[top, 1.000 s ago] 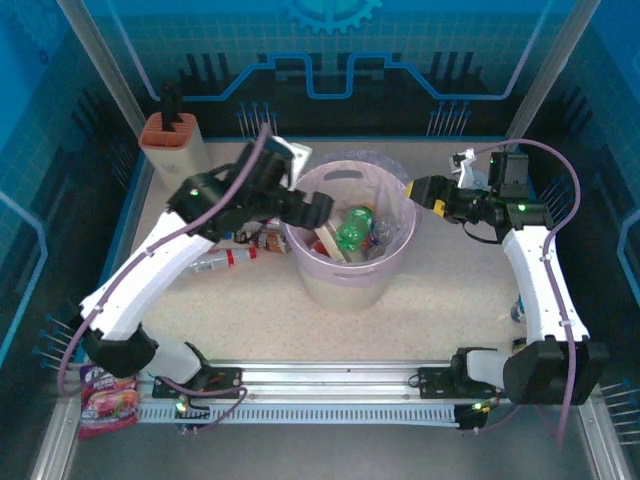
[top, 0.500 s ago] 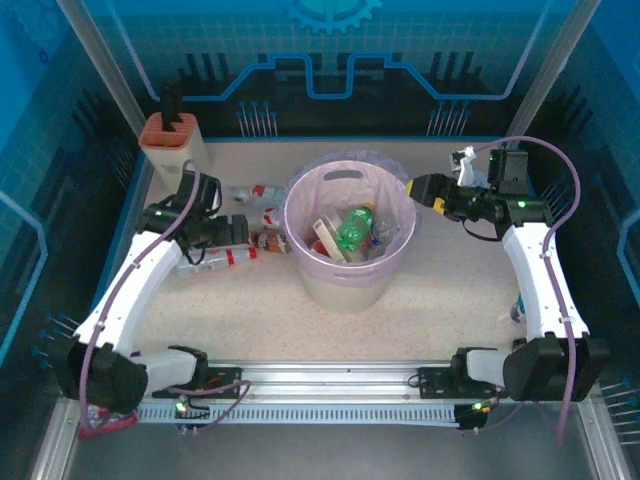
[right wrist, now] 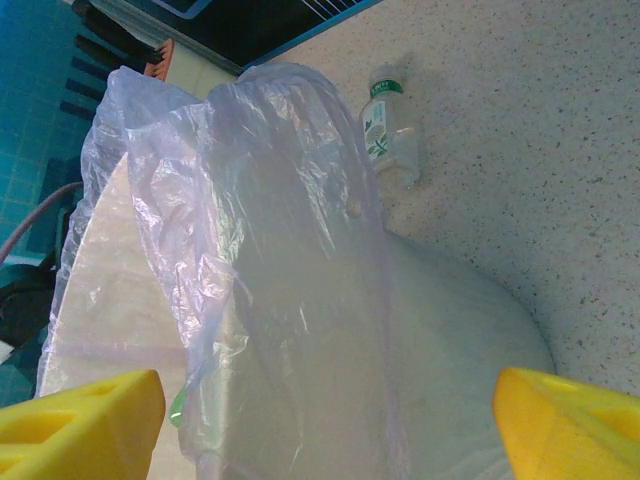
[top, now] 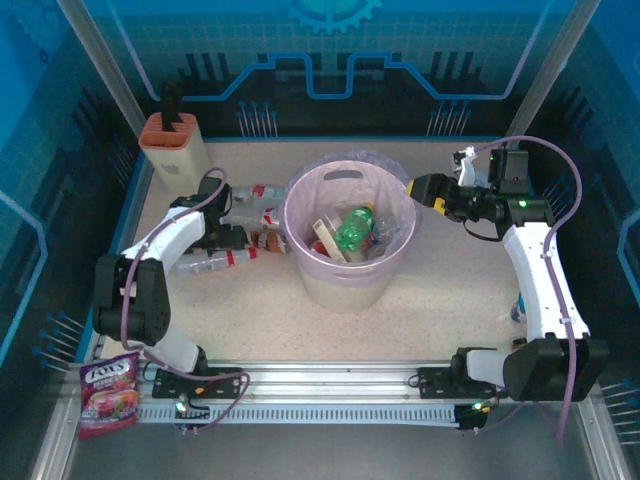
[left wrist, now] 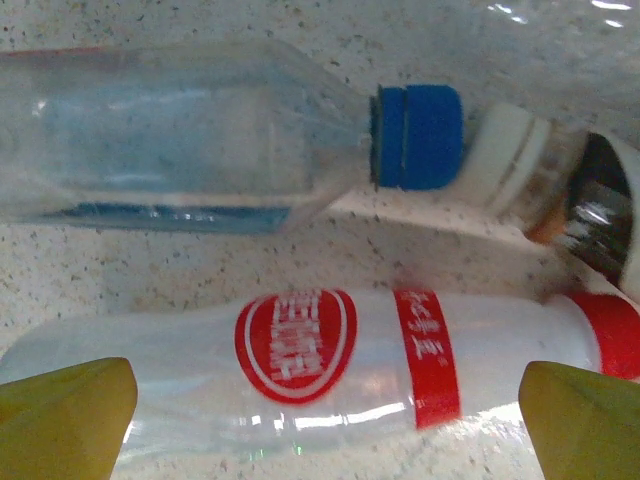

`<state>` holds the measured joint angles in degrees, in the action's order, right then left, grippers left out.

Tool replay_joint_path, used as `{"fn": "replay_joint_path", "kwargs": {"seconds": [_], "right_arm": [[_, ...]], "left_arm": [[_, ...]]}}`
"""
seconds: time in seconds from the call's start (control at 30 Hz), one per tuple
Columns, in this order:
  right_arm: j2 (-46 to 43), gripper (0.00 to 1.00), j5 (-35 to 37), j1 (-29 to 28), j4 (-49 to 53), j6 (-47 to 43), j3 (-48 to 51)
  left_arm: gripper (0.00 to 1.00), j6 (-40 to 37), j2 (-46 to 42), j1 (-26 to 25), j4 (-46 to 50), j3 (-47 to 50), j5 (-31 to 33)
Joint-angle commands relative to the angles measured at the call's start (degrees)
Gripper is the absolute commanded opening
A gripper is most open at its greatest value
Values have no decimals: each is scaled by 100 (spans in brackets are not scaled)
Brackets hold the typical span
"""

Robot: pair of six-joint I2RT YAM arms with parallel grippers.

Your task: Put the plastic bottles in the bin

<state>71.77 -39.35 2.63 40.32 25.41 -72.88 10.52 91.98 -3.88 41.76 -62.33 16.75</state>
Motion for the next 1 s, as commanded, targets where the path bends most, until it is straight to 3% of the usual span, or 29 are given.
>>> {"fn": "replay_joint_path", "kwargs": {"seconds": [0.0, 0.3, 0.57, 0.8, 0.97], "right_arm": [[-25, 86, 25, -58, 127, -111, -222], [-3, 86, 41, -52, 58, -63, -170], [12, 86, 29, -52, 36, -84, -160], [46, 86, 22, -52, 56, -98, -227], [56, 86, 41, -52, 46, -105, -213]], "left_arm": [[99, -108, 180, 41, -41, 98, -12], [99, 286, -444, -226, 251, 734, -345], [99, 616, -81, -538, 176, 959, -614], [99, 1045, -92, -1088, 441, 875, -554], [99, 1497, -574, -1441, 588, 915, -645]]}}
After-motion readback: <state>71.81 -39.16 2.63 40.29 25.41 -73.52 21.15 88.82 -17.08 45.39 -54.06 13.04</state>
